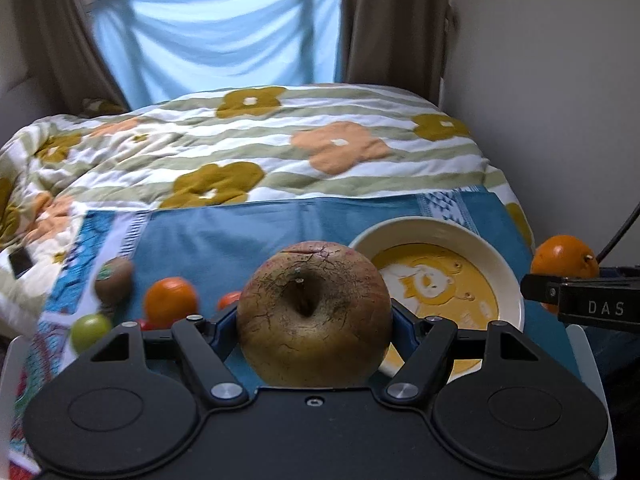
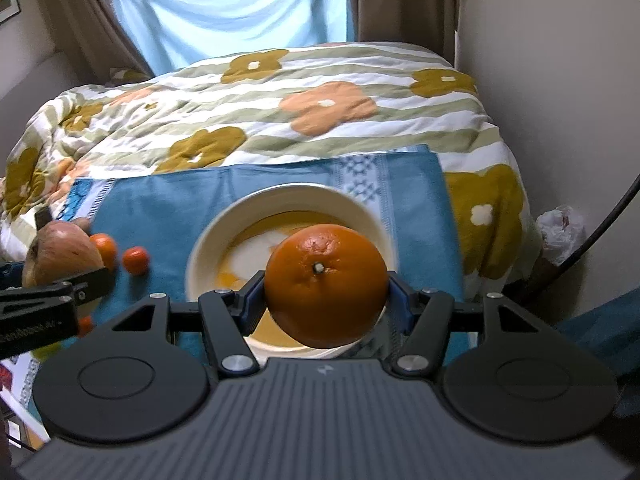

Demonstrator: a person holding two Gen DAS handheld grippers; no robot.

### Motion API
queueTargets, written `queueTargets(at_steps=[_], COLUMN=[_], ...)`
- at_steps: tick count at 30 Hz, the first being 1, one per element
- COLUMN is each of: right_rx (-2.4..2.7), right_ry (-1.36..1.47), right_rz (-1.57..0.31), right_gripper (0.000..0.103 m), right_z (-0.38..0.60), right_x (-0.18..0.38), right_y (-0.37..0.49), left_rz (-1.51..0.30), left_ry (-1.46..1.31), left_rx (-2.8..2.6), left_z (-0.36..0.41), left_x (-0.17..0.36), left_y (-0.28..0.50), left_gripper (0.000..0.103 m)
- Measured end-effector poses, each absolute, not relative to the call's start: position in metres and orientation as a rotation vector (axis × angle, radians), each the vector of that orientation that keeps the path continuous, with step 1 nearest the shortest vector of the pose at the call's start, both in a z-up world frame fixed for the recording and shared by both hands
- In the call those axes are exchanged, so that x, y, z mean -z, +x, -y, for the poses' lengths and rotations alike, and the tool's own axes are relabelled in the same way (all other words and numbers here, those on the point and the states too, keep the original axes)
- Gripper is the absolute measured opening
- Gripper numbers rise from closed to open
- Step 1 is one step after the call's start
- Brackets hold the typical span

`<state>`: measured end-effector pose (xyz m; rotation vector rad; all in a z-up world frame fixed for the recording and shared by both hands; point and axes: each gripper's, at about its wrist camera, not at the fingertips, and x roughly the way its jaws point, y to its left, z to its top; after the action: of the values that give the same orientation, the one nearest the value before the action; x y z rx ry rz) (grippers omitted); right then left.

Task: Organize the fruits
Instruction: 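Carry the apple into the white bowl with the left tool while the right tool drops the orange in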

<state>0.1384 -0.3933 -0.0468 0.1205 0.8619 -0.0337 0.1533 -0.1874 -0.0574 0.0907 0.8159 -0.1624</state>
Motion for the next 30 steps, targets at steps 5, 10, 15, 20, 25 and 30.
queueTargets(at_steps=[5,10,15,20,25,30], right_rx=[0.041,0.055,0.064,0.079,0.089,0.092], right_ry=[0.131,0.144,0.162,0.178,0.186,0.187], right_rz=[-0.871,-0.885,-0.897,-0.903,-0.912,-0.914], right_gripper=[0.076,0.076,0.076,0.076,0.076,0.076], right_z=[0.42,0.439,0.454,0.466,0.472,0.473], right_x=[0.061,0.074,0.085,0.093,0.097,0.096], right_y=[0.161,0.184,0.202,0.21,0.213,0.211], left_rz=[-0.828,-0.838,-0.851,-0.866,-0.849,-0.788], left_ry=[0.131,0.186,0.253,0.302,0.306,0.3], left_rx=[0.194,0.228,0.258,0.282,0.318,0.309], left_z=[0.222,0.251,0.275,0.287,0.288,0.278], left_x=[0.077,0.097,0.12,0.137,0.135,0.117], left_y=[0.185,0.215,0.239,0.249,0.249,0.245], left_gripper=[0.077,0.077,0.077,0.077,0.085,0.102])
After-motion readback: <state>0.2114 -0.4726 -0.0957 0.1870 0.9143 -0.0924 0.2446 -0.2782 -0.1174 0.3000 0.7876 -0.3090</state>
